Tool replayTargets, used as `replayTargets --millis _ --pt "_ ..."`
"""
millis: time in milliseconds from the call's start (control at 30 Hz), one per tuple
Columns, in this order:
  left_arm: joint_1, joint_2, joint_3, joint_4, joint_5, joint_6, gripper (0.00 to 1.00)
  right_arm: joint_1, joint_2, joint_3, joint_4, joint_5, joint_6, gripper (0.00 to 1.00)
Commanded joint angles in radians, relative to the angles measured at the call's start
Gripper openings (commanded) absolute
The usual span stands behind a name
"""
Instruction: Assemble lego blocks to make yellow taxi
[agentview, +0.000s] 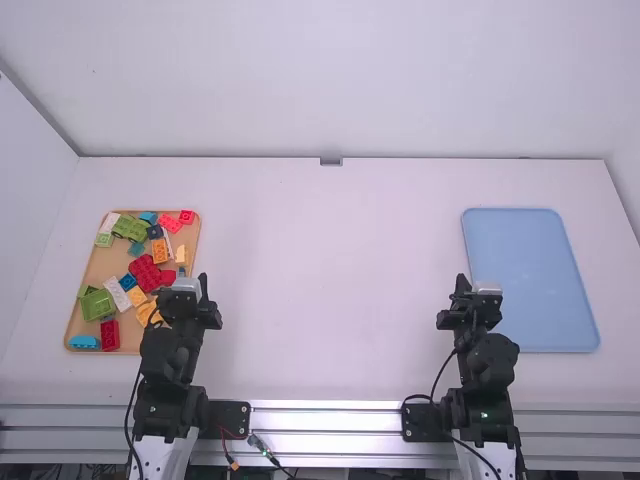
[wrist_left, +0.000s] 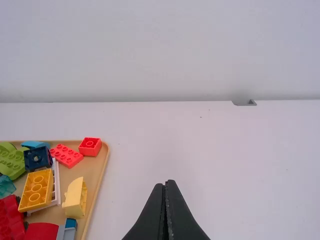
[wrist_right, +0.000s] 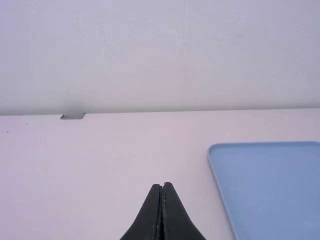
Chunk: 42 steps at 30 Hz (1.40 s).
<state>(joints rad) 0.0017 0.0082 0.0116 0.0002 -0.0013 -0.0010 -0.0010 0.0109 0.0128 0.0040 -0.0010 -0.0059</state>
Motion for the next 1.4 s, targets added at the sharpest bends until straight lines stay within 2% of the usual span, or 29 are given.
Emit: replayTargets --millis 0,300,533,1000,1100,1367 --pt "0.000 0.000 0.000 0.000 0.000 0.000 0.00 0.000 0.000 0.000 0.000 0.000 0.000 0.00" --pt "0.003 0.037 0.032 -0.018 -0.012 0.009 0.04 0.000 0.033 0.023 -0.001 -0.003 -0.005 0.04" --pt "0.029 0.148 0.133 -0.083 -0.017 0.048 0.11 0.001 0.128 0.089 0.000 -0.011 -0.015 0.11" --pt "0.116 0.523 0.458 -0.317 -0.064 0.217 0.33 0.004 0.414 0.284 0.013 -0.034 -0.046 0.33" --pt "0.145 0.661 0.573 -0.403 -0.086 0.292 0.41 0.005 0.521 0.357 0.030 -0.044 -0.058 0.41" --pt "0.198 0.891 0.769 -0.526 -0.126 0.416 0.55 0.015 0.702 0.481 0.052 -0.059 -0.077 0.54"
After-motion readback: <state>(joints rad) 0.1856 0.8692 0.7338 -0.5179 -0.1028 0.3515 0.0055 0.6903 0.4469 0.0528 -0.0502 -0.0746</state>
